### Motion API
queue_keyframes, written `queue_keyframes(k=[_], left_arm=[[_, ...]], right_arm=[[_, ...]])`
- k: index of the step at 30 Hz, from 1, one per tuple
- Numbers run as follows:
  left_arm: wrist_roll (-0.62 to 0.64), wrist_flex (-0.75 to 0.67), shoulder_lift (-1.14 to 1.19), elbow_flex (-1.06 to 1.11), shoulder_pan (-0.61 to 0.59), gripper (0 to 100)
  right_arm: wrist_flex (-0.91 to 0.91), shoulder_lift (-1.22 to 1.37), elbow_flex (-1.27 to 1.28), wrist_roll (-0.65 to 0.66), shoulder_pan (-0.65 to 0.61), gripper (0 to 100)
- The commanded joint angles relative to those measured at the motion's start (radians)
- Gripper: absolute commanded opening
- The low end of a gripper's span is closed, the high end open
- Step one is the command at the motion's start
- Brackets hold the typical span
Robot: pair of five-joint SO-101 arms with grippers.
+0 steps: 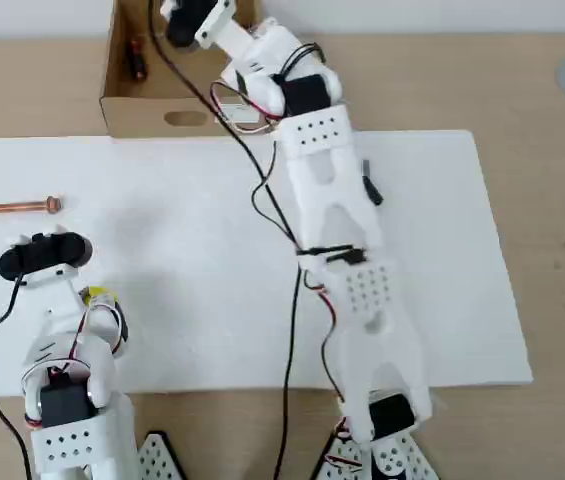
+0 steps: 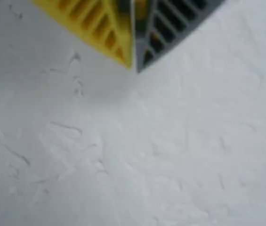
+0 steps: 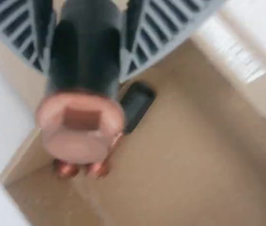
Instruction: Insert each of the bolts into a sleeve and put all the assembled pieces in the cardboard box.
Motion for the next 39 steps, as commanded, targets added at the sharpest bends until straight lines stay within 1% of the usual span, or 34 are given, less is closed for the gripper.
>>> queue_keyframes(k=[1, 4, 10, 23, 28, 33, 39], left_arm=[[0.005, 0.0, -0.005, -0.005, 0.011, 0], [0.005, 0.0, -0.005, -0.005, 0.011, 0], [0.005, 0.0, -0.005, -0.005, 0.011, 0], [0.005, 0.0, -0.005, -0.005, 0.011, 0], [0.005, 0.0, -0.005, -0.005, 0.011, 0], [0.005, 0.0, -0.005, -0.005, 0.011, 0], [0.005, 0.0, -0.005, -0.005, 0.011, 0]], right_arm=[[-0.074, 0.088, -0.199, 0.087, -0.041, 1.2], [-0.084, 0.174, -0.277, 0.138, -0.068, 2.1], [-0.083, 0.255, -0.352, 0.143, -0.081, 15.2], [-0.066, 0.259, -0.357, 0.138, -0.074, 16.1], [0.098, 0.208, -0.372, 0.133, -0.044, 16.0], [0.238, 0.127, -0.372, 0.068, -0.016, 16.0], [0.41, 0.044, -0.372, 0.069, 0.007, 16.0]])
